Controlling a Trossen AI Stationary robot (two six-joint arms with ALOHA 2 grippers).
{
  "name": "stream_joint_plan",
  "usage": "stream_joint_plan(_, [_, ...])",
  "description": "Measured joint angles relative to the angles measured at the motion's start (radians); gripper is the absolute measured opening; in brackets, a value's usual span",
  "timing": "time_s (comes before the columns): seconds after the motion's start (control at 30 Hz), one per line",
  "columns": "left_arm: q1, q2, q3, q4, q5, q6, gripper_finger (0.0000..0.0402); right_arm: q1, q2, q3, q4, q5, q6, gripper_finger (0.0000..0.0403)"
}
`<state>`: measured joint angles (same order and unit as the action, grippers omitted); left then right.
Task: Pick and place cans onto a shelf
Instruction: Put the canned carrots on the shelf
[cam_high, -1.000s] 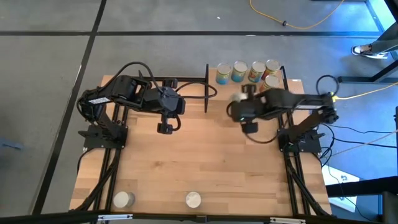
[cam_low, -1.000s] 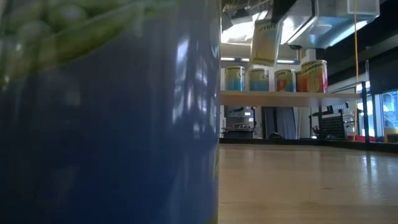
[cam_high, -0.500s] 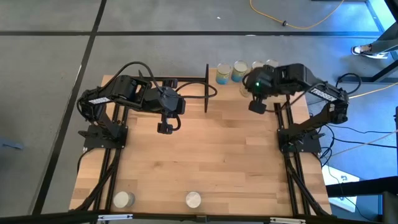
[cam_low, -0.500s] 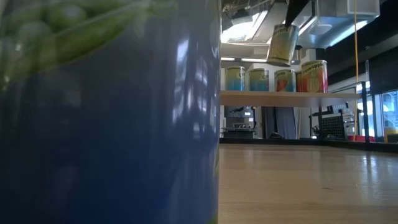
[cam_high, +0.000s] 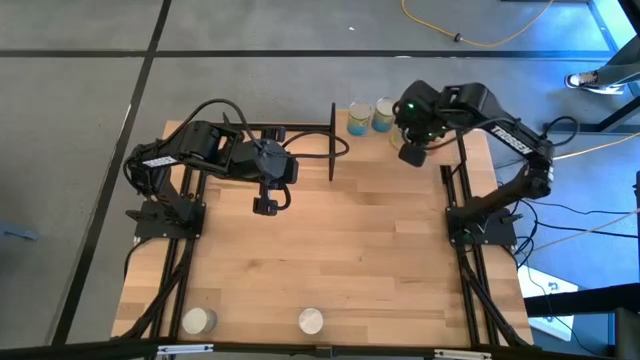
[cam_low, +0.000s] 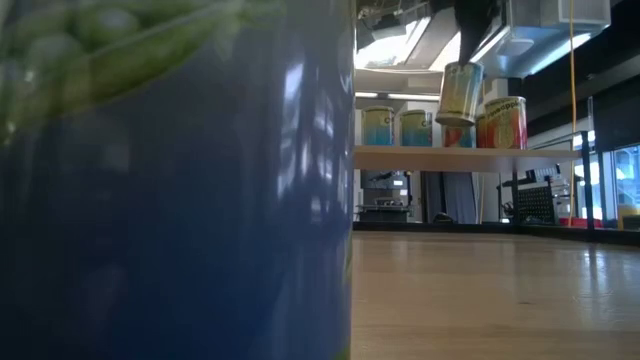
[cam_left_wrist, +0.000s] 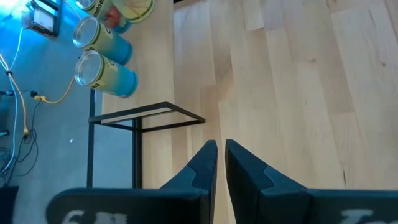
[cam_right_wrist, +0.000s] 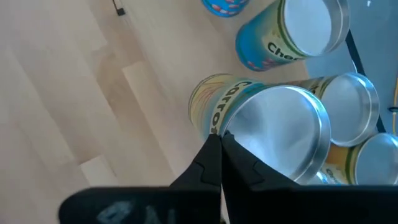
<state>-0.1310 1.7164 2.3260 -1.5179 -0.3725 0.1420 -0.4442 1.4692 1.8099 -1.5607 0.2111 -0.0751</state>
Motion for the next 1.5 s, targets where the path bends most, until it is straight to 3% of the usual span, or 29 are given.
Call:
stream_joint_plan(1.03, [0.0, 0.0, 0.0, 0.0, 0.0, -0.001, 0.0027, -0.118, 0.186, 0.003, -0.01, -0.047, -0.017, 0.0])
stream_joint_plan(1.5, [0.0, 0.0, 0.0, 0.0, 0.0, -0.001, 0.0027, -0.118, 0.184, 0.002, -0.01, -0.047, -0.015, 0.0054])
